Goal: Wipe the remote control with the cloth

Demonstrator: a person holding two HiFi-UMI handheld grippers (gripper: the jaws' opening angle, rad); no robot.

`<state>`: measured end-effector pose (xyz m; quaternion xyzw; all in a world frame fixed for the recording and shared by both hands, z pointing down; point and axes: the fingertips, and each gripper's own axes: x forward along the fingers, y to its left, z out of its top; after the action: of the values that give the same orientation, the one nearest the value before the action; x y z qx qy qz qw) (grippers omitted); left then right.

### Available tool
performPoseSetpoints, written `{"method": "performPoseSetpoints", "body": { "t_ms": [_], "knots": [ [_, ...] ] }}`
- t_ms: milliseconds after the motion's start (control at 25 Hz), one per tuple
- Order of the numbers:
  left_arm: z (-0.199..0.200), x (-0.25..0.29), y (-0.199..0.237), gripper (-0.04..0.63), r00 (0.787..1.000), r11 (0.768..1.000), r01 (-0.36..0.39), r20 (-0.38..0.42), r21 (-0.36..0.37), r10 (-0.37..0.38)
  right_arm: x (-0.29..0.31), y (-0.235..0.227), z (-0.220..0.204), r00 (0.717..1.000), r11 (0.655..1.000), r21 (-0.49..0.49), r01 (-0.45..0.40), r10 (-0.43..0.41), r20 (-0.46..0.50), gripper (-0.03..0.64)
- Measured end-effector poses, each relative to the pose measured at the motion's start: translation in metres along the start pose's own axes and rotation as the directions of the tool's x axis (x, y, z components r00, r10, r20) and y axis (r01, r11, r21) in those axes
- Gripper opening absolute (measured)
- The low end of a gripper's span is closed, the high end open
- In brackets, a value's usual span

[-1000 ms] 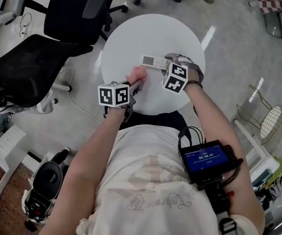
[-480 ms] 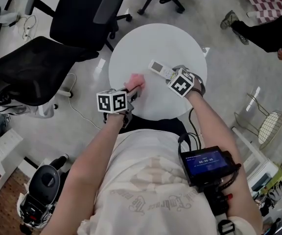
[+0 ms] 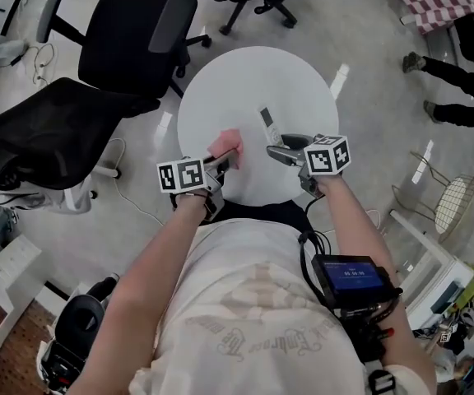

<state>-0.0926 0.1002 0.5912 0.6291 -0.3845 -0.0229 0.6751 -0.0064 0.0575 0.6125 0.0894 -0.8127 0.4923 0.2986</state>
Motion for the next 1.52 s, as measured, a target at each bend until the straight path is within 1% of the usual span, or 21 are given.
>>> {"method": "performPoseSetpoints", "body": {
  "t_ms": [40,120,200,240,280,360,400,440,480,560,640,720,760,840,920,1080,1240,1520],
  "knots": [
    [-0.001,0.003,-0.008,0.041,1.000,1.000,0.028,-0.001,-0.011,-0.028,-0.003,0.011,0.004,0.997,0.998,0.026,-0.056,0.055,0.055,0.255],
    [-0.004,0.007,-0.023,0.041,0.997,0.997,0.078,-0.011,-0.026,-0.078,-0.010,0.030,0.010,0.979,0.986,0.054,-0.156,0.147,0.143,0.255],
    [-0.006,0.011,-0.038,0.041,0.989,0.989,0.145,-0.024,-0.035,-0.146,-0.018,0.048,0.019,0.946,0.966,0.061,-0.250,0.231,0.227,0.255],
    [-0.008,0.012,-0.048,0.041,0.979,0.979,0.198,-0.031,-0.041,-0.199,-0.023,0.057,0.024,0.924,0.954,0.058,-0.295,0.269,0.273,0.255],
    [-0.010,0.013,-0.060,0.041,0.963,0.963,0.263,-0.039,-0.053,-0.265,-0.030,0.064,0.030,0.898,0.941,0.054,-0.335,0.302,0.319,0.255],
    [-0.019,0.012,-0.088,0.043,0.915,0.912,0.393,-0.051,-0.114,-0.401,-0.045,0.075,0.042,0.841,0.913,0.040,-0.406,0.356,0.408,0.255],
    [-0.023,0.011,-0.100,0.043,0.893,0.888,0.435,-0.053,-0.150,-0.446,-0.052,0.079,0.047,0.812,0.900,0.029,-0.434,0.377,0.445,0.255],
    [-0.025,0.010,-0.106,0.043,0.882,0.876,0.455,-0.060,-0.161,-0.468,-0.057,0.082,0.052,0.788,0.890,0.017,-0.455,0.394,0.474,0.255],
    [-0.026,0.010,-0.109,0.044,0.878,0.875,0.461,-0.070,-0.144,-0.474,-0.061,0.083,0.055,0.770,0.883,0.006,-0.470,0.406,0.492,0.255],
    [-0.022,0.011,-0.111,0.046,0.876,0.879,0.467,-0.082,-0.096,-0.475,-0.065,0.086,0.058,0.747,0.873,-0.007,-0.488,0.421,0.515,0.255],
    [-0.020,0.012,-0.115,0.049,0.872,0.872,0.474,-0.072,-0.121,-0.484,-0.068,0.089,0.061,0.719,0.860,-0.013,-0.511,0.435,0.542,0.255],
    [-0.019,0.011,-0.121,0.051,0.859,0.857,0.496,-0.061,-0.139,-0.507,-0.071,0.092,0.063,0.685,0.844,-0.023,-0.536,0.451,0.572,0.255],
    [-0.019,0.011,-0.123,0.051,0.856,0.853,0.503,-0.058,-0.140,-0.514,-0.073,0.094,0.063,0.671,0.837,-0.029,-0.546,0.457,0.584,0.254],
    [-0.020,0.009,-0.124,0.052,0.854,0.851,0.509,-0.051,-0.133,-0.518,-0.074,0.098,0.060,0.655,0.828,-0.040,-0.559,0.470,0.592,0.253],
    [-0.018,0.006,-0.124,0.052,0.853,0.850,0.511,-0.041,-0.127,-0.520,-0.073,0.103,0.056,0.654,0.822,-0.054,-0.567,0.490,0.577,0.253],
    [-0.013,0.004,-0.124,0.052,0.860,0.857,0.503,-0.029,-0.108,-0.509,-0.070,0.111,0.049,0.677,0.823,-0.073,-0.564,0.511,0.529,0.254],
    [-0.007,0.003,-0.124,0.052,0.867,0.864,0.495,-0.013,-0.092,-0.498,-0.064,0.113,0.040,0.713,0.833,-0.077,-0.549,0.514,0.478,0.253],
    [0.005,0.002,-0.131,0.052,0.861,0.859,0.506,-0.020,-0.077,-0.509,-0.055,0.112,0.021,0.775,0.853,-0.084,-0.516,0.506,0.378,0.253]
  ]
}}
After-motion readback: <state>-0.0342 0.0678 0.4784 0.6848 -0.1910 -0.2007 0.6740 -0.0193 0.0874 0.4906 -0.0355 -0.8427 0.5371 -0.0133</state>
